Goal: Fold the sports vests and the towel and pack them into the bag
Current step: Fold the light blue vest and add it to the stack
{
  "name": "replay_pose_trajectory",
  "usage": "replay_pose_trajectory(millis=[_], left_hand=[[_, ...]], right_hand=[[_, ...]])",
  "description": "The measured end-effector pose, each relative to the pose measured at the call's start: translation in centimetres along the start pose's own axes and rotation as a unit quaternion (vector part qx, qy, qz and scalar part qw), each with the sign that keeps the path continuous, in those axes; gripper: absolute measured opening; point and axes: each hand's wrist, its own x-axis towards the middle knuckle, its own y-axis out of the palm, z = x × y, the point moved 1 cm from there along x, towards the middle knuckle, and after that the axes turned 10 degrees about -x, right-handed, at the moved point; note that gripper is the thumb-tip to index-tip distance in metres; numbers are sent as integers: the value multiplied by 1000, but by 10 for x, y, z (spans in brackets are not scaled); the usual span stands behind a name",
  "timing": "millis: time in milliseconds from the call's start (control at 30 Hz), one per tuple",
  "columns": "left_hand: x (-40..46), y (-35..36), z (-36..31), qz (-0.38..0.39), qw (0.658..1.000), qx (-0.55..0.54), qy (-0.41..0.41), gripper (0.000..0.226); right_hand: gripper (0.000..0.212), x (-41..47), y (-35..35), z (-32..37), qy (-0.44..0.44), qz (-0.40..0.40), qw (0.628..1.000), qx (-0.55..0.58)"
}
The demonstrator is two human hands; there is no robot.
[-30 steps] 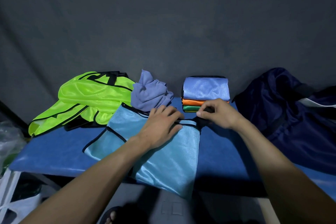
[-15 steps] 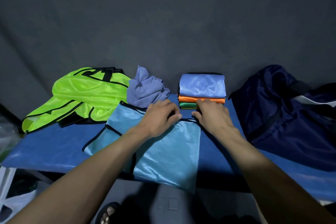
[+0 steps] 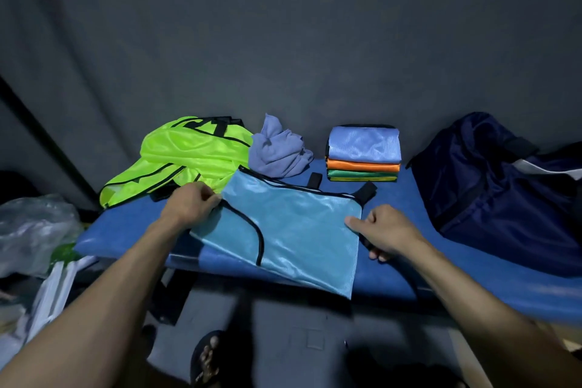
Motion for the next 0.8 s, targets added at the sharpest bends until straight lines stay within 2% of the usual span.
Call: replay_pose_trajectory(millis=[133, 200, 333, 433, 500, 600, 700, 800], left_hand=[[-8, 12, -18, 7, 996, -94, -6, 56], [-10, 17, -28, 9, 998, -64, -20, 60], [-13, 26, -39, 13, 999, 12, -33, 37], [-18, 37, -54, 40, 998, 55, -8, 34], [-21, 43, -62, 38, 995, 96, 15, 33], [-24, 41, -67, 10, 991, 131, 26, 40], [-26, 37, -69, -10, 991, 134, 28, 41], [-27, 27, -70, -32, 995, 87, 35, 35]], right_hand=[[56, 2, 17, -6, 19, -53, 997, 46], [53, 5, 23, -7, 22, -69, 995, 65], [47, 9, 13, -10, 19, -104, 986, 130], [45, 15, -7, -25, 36, -160, 973, 165], [41, 19, -15, -35, 44, -159, 969, 182], [31, 14, -13, -34, 27, -118, 986, 119], [47, 6, 1, -29, -11, -150, 989, -4], [59, 3, 18, -28, -26, -172, 981, -84]])
